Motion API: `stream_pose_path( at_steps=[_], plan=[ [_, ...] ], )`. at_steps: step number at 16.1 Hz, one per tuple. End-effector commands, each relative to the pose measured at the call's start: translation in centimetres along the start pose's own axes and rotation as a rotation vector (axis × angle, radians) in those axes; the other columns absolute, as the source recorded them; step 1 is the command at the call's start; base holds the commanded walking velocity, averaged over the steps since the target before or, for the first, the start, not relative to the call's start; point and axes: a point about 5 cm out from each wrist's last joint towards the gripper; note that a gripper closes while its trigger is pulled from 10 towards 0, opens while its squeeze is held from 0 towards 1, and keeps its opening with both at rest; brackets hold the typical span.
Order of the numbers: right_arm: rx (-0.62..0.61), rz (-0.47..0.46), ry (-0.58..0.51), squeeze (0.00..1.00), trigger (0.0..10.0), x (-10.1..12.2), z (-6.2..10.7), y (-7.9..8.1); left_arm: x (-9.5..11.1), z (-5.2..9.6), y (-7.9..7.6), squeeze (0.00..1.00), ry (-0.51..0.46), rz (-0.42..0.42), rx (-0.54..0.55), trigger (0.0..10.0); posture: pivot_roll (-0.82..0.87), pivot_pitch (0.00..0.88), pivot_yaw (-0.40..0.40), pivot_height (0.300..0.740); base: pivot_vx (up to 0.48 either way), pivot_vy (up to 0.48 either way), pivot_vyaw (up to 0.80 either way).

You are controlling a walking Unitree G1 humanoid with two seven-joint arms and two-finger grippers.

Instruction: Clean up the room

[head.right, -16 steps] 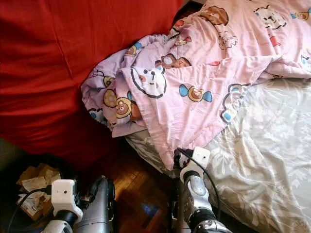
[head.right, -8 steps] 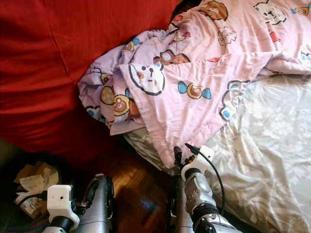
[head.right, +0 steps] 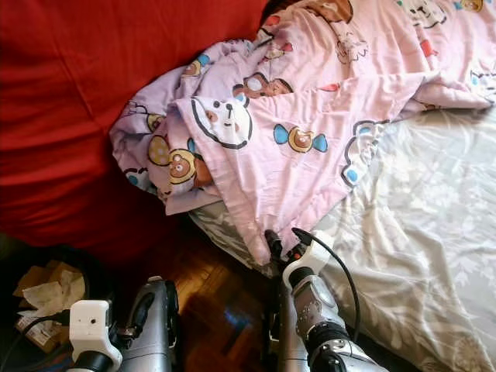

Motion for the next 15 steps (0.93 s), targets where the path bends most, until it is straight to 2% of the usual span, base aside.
stream_pose_path(
  at_steps=[1, 3, 8, 15],
  plan=[
    [0.01, -0.054, 0.111, 0.0, 10.0, -3.0, 0.6, -0.2, -1.0, 0.8, 0.1, 0.0, 0.057, 0.001, 0.001, 10.0, 0.17, 0.434, 0.014, 0.575, 0.0, 0.0, 0.0],
    [0.06, -0.099, 0.046, 0.0, 10.0, -2.2, 0.3, 0.5, -0.9, 0.8, 0.0, 0.0, 0.057, 0.0, 0.002, 10.0, 0.18, 0.439, 0.016, 0.575, 0.0, 0.0, 0.0],
    [0.055, -0.155, -0.126, 0.0, 10.0, 0.7, -0.2, 0.7, -0.9, 0.9, 0.1, 0.0, 0.06, -0.003, 0.008, 10.0, 0.18, 0.438, 0.017, 0.575, 0.0, 0.0, 0.0],
    [0.138, -0.196, -0.194, 0.0, 10.0, 1.7, -0.7, 1.9, -0.8, 0.8, 0.1, 0.0, 0.061, -0.006, 0.008, 10.0, 0.18, 0.437, 0.019, 0.575, 0.0, 0.0, 0.0]
  ],
)
Point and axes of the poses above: a point about 5 cm out from each wrist's last joint towards the gripper, its own z axis pointing back from the gripper into the wrist, its own x axis along the axis of the wrist's last joint, y = z × x, and after that the axes turned 7 degrees about -z, right-handed
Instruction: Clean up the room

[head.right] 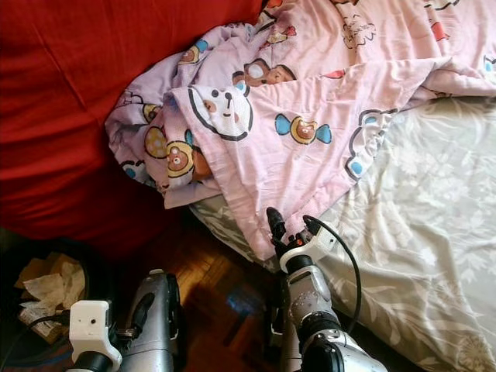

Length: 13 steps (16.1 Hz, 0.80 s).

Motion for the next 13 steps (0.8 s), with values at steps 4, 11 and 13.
stream_pose_path(
  at_steps=[4, 11, 13],
  plan=[
    [0.063, -0.024, 0.066, 0.0, 10.0, -1.5, 0.3, 0.3, -0.8, 0.7, 0.0, 0.0, 0.048, -0.005, 0.003, 10.0, 0.18, 0.437, 0.019, 0.575, 0.0, 0.0, 0.0],
    [0.105, 0.093, 0.242, 0.0, 10.0, -4.2, 1.5, -0.1, -0.9, 0.8, -0.2, 0.0, 0.051, -0.005, 0.0, 10.0, 0.18, 0.436, 0.019, 0.575, 0.0, 0.0, 0.0],
    [0.079, 0.081, 0.235, 0.0, 10.0, -4.1, 1.6, -0.4, -0.9, 0.7, -0.1, 0.0, 0.053, -0.007, -0.001, 10.0, 0.17, 0.436, 0.018, 0.575, 0.0, 0.0, 0.0]
  ],
)
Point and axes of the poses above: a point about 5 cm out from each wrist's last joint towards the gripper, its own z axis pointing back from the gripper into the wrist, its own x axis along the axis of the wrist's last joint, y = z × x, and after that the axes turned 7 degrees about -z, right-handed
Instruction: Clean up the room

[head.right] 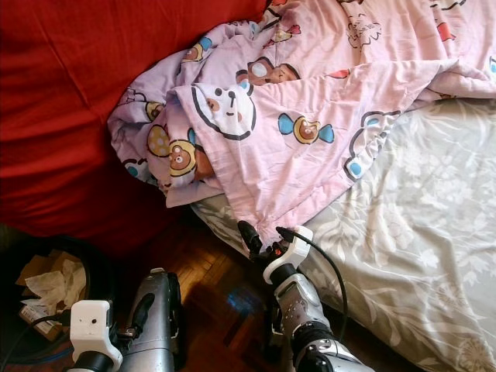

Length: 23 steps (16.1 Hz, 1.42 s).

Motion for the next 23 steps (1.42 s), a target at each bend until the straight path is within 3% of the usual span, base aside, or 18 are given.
stream_pose_path(
  at_steps=[1, 2, 3, 4, 10, 23],
  plan=[
    [-0.057, -0.022, 0.037, 0.0, 10.0, -1.2, 0.8, -0.9, -0.9, 0.7, -0.1, 0.0, 0.053, -0.006, -0.003, 10.0, 0.17, 0.436, 0.018, 0.575, 0.0, 0.0, 0.0],
    [-0.077, -0.017, 0.035, 0.0, 9.7, -1.1, 0.9, -1.1, -0.9, 0.7, -0.1, 0.0, 0.053, -0.006, -0.002, 10.0, 0.17, 0.436, 0.018, 0.575, 0.0, 0.0, 0.0],
    [-0.098, -0.02, 0.027, 0.0, 2.4, -1.0, 1.0, -1.3, -1.0, 0.8, -0.1, 0.0, 0.054, -0.006, -0.001, 10.0, 0.18, 0.436, 0.016, 0.575, 0.0, 0.0, 0.0],
    [-0.117, -0.02, 0.016, 0.0, 0.0, -0.9, 1.0, -1.5, -1.1, 0.8, -0.1, 0.0, 0.056, -0.008, 0.0, 10.0, 0.18, 0.434, 0.016, 0.575, 0.0, 0.0, 0.0],
    [-0.159, -0.02, -0.003, 0.0, 0.0, -0.7, 1.3, -2.0, -1.1, 0.2, -0.3, 0.0, 0.053, -0.008, -0.001, 10.0, 0.16, 0.417, 0.008, 0.575, 0.0, 0.0, 0.0],
    [-0.199, -0.003, -0.021, 0.0, 0.0, 0.2, 1.9, -2.8, -1.4, -3.5, -0.1, 0.0, 0.02, 0.0, 0.03, 10.0, 0.13, 0.269, -0.03, 0.575, 0.0, 0.0, 0.0]
  ],
)
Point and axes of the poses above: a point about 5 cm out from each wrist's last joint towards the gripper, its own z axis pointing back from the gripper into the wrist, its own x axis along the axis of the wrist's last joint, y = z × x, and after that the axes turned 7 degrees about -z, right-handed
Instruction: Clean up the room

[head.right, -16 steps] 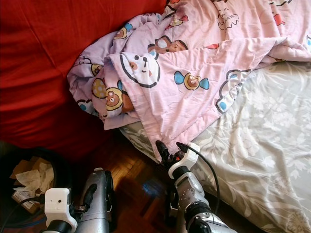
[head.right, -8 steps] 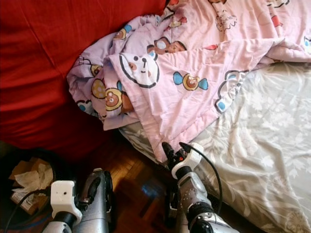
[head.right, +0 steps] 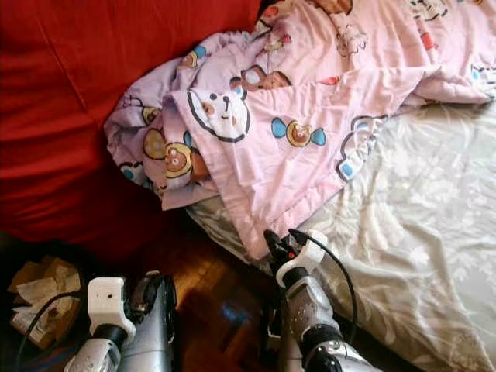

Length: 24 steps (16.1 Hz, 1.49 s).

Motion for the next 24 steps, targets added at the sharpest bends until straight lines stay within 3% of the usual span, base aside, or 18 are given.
stream_pose_path(
  at_steps=[1, 6, 7, 8, 12, 14, 19, 24],
  plan=[
    [-0.041, -0.029, 0.019, 0.0, 0.0, -0.8, 0.6, -0.8, -1.5, 0.5, 0.5, 0.0, 0.052, -0.009, 0.017, 10.0, 0.12, 0.254, -0.029, 0.575, 0.0, 0.0, 0.0],
    [-0.011, 0.034, 0.026, 0.0, 0.0, -0.4, 0.3, -0.4, -2.1, -0.3, 0.8, 0.0, 0.06, -0.015, 0.022, 10.0, 0.11, 0.197, -0.026, 0.575, 0.0, 0.0, 0.0],
    [-0.044, 0.067, -0.013, 0.0, 1.8, 0.4, 0.7, -1.1, -2.1, -0.7, 1.0, 0.0, 0.052, -0.012, 0.029, 10.0, 0.1, 0.171, -0.025, 0.575, 0.0, 0.0, 0.0],
    [-0.051, 0.082, -0.021, 0.0, 10.0, 0.7, 0.9, -1.4, -2.2, -0.9, 1.0, 0.0, 0.053, -0.012, 0.03, 10.0, 0.09, 0.158, -0.024, 0.575, 0.0, 0.0, 0.0],
    [-0.147, 0.225, -0.159, 0.0, 10.0, 3.3, 2.7, -3.3, -3.0, -1.6, 1.2, 0.0, 0.073, 0.011, 0.04, 10.0, 0.04, 0.113, -0.007, 0.58, 0.0, 0.0, 0.0],
    [-0.193, 0.293, -0.172, 0.0, 10.0, 3.7, 3.4, -4.0, -3.4, -1.9, 1.1, 0.0, 0.087, 0.021, 0.041, 10.0, 0.02, 0.097, -0.001, 0.605, 0.0, 0.0, 0.0],
    [-0.191, 0.333, -0.184, 0.0, 10.0, 3.2, 3.9, -3.8, -5.2, -1.8, 1.9, 0.0, 0.156, 0.048, 0.076, 10.0, 0.01, 0.063, 0.001, 0.665, 0.0, 0.0, 0.0],
    [-0.196, 0.345, -0.203, 0.0, 10.0, 3.5, 3.5, -3.3, -7.6, -0.4, 3.1, 0.0, 0.256, 0.055, 0.117, 10.0, 0.03, 0.08, -0.015, 0.715, 0.0, 0.0, 0.0]
  ],
)
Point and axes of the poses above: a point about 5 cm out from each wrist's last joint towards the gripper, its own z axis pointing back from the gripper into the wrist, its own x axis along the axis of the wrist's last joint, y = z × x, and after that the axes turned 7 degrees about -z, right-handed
